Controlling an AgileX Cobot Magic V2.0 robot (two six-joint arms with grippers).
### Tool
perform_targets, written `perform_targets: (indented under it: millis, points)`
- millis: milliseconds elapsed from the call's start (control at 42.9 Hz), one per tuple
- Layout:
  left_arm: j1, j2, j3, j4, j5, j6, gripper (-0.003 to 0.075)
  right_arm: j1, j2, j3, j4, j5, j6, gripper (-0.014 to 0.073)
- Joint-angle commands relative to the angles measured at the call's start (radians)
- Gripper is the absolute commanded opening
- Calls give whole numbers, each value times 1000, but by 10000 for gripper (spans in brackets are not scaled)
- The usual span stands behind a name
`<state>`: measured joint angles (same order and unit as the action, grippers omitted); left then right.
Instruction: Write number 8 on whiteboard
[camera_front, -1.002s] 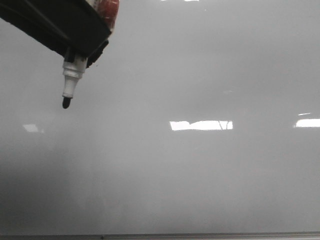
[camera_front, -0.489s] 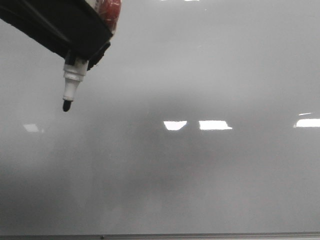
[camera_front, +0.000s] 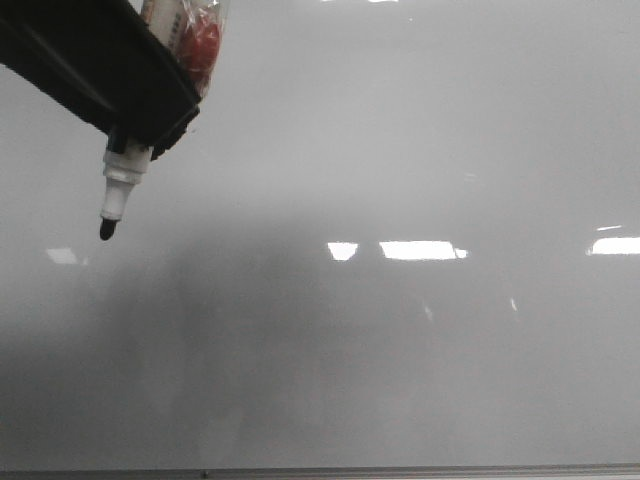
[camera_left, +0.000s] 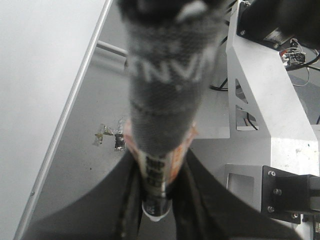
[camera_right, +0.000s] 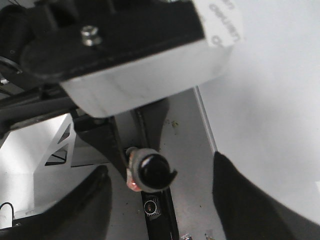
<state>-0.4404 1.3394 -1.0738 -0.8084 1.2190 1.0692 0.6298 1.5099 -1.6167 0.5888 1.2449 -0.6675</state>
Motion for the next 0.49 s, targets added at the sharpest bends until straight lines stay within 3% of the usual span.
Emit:
perform_targets:
  millis: [0,373,466]
  points:
    - [-9,-30,-23,-54,51,27,61,20,-33,-34,32,98,2,468]
    - [-9,-30,-23,-64,51,101,61,33,57,-34,39,97,2,468]
    - [-9,-30,-23,-64,51,101,61,33,64,-34,39,97,2,426]
